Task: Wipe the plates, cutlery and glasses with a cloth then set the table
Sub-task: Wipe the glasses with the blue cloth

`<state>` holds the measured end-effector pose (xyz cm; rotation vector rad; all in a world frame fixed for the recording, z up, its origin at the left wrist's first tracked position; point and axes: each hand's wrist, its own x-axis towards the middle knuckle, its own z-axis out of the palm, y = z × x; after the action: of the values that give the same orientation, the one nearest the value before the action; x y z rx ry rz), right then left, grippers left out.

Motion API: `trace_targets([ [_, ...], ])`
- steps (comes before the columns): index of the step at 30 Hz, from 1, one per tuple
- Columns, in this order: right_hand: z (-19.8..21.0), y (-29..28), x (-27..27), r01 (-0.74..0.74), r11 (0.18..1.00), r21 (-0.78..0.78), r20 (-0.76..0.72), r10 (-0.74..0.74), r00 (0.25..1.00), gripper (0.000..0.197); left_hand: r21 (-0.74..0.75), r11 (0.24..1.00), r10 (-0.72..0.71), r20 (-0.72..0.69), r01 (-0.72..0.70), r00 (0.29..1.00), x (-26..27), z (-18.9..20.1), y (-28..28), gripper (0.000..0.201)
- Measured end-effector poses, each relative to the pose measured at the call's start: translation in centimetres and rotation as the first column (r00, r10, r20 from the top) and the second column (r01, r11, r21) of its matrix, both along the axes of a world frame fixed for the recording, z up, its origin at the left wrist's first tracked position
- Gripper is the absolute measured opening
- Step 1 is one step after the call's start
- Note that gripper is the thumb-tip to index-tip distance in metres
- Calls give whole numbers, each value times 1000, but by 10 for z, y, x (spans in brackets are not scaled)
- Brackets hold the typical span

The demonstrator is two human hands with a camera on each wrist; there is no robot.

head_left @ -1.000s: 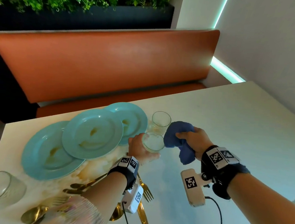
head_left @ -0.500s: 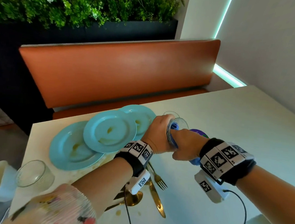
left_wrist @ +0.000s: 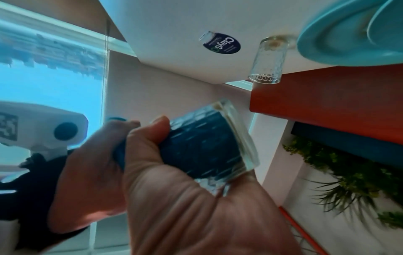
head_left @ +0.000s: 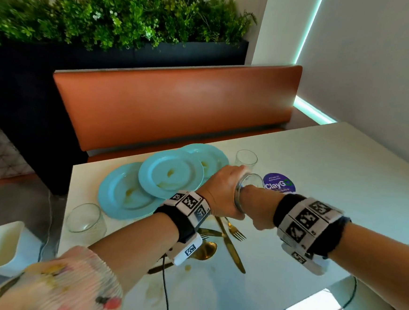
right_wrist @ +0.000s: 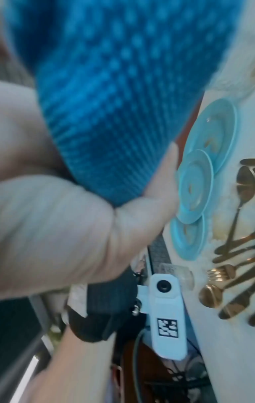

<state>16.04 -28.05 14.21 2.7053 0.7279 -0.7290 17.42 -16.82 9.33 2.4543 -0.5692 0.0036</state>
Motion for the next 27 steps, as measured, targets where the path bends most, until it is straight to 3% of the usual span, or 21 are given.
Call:
trace_targets([
  [3,1,8,-6,72,996,47,-17,-71,997,25,-12,998,60,101,-59,993,-8,-2,1,87],
  [5,2,11,-4,159,960,231,-123,-133,983,22,1,993,116,208,-119,971,-15,-4,3,81],
  [7,5,11,-7,281,825,491,-220,-194,956,15,37,991,112,330,-132,937,-17,-6,6,74],
  [8,3,10,-8,312,780,542,-249,-206,946,14,43,992,96,354,-118,930,-17,-6,9,75],
  [9,3,11,-10,311,792,525,-254,-203,946,12,57,995,60,305,-81,950,-17,-4,13,78],
  [11,-2,17,-20,226,922,314,-176,-178,968,7,66,998,-2,98,-4,995,-20,1,18,87],
  [13,-6,22,-31,133,984,119,-64,-126,990,20,88,995,-34,-44,38,998,-23,3,20,91],
  [15,-12,23,-33,89,995,42,-50,-87,995,23,107,993,-45,-46,50,998,-29,2,20,93],
  [17,-10,23,-33,189,966,177,-98,-174,980,6,102,994,-27,39,23,999,-33,0,20,88],
  [18,-9,22,-31,329,892,308,-214,-272,938,14,95,995,-15,123,3,992,-37,-3,20,84],
  [19,-6,21,-33,469,764,443,-371,-320,872,29,96,995,8,240,-32,971,-39,-7,20,79],
  [21,-4,17,-33,702,348,622,-629,-313,712,48,78,993,51,355,-84,933,-41,-17,19,70],
  [22,-5,14,-32,746,248,618,-688,-289,666,45,72,994,46,388,-80,920,-40,-20,19,68],
  [23,-7,14,-32,734,271,623,-675,-288,680,40,89,995,16,369,-53,929,-38,-19,19,70],
  [24,-11,15,-34,679,370,634,-607,-305,734,35,106,994,-20,312,-13,950,-37,-16,20,74],
  [25,-13,19,-35,572,570,590,-497,-301,814,31,110,994,-44,217,21,975,-38,-12,22,79],
  [26,-12,23,-38,390,809,440,-347,-247,905,26,111,993,-55,111,43,992,-38,-9,24,84],
  [27,-11,28,-41,235,939,251,-233,-177,956,15,121,991,-55,13,54,998,-37,-6,26,87],
])
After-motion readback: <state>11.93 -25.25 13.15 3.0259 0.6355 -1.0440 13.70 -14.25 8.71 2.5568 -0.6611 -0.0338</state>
